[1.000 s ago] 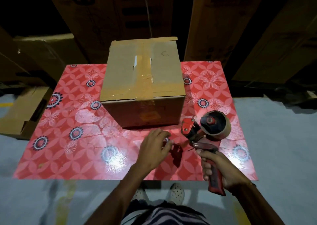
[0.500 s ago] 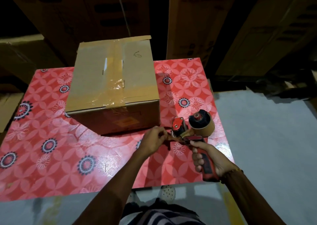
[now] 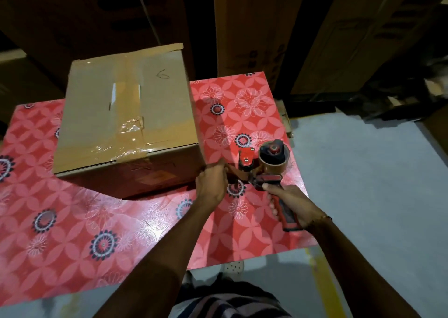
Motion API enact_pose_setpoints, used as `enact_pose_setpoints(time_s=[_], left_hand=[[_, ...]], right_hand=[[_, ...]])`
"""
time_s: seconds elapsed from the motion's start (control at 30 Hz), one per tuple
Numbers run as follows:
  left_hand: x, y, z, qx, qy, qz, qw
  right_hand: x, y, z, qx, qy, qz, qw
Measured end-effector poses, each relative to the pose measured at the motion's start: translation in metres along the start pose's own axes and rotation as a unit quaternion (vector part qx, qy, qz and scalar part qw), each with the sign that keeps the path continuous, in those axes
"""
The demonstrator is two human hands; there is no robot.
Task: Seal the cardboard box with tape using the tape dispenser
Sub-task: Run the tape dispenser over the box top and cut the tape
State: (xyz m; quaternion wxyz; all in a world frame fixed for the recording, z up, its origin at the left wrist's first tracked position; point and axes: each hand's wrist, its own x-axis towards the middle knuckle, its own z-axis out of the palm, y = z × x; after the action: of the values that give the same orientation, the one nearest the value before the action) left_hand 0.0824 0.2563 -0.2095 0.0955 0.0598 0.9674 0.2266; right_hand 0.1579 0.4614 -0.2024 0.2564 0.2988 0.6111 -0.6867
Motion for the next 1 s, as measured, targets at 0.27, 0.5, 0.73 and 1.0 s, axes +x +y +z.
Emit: enact_pose_setpoints(time_s=[0.27, 0.5, 0.73, 1.0], left_hand=[[0.005, 0.002, 0.001, 0.026, 0.005, -0.005, 1.0], [0.003, -0.006, 0.002, 0.051, -0.009, 0.016, 0.999], [-0.002, -0.019, -0.002, 0.11, -0.009, 0.061, 0.992], [-0.017, -0.028, -0.008, 0.23, -0.029, 0.104, 0.967]], right_hand=[[0.016, 0.016, 0.009, -0.152, 0.177, -0.109, 0.966], [0.0, 0.016, 0.007, -0.267, 0.219, -0.147, 0.927], [-0.007, 0.017, 0.008, -0.335, 0.242, -0.159, 0.897], [-0.004, 0.019, 0.008, -0.396, 0.274, -0.182, 0.857]])
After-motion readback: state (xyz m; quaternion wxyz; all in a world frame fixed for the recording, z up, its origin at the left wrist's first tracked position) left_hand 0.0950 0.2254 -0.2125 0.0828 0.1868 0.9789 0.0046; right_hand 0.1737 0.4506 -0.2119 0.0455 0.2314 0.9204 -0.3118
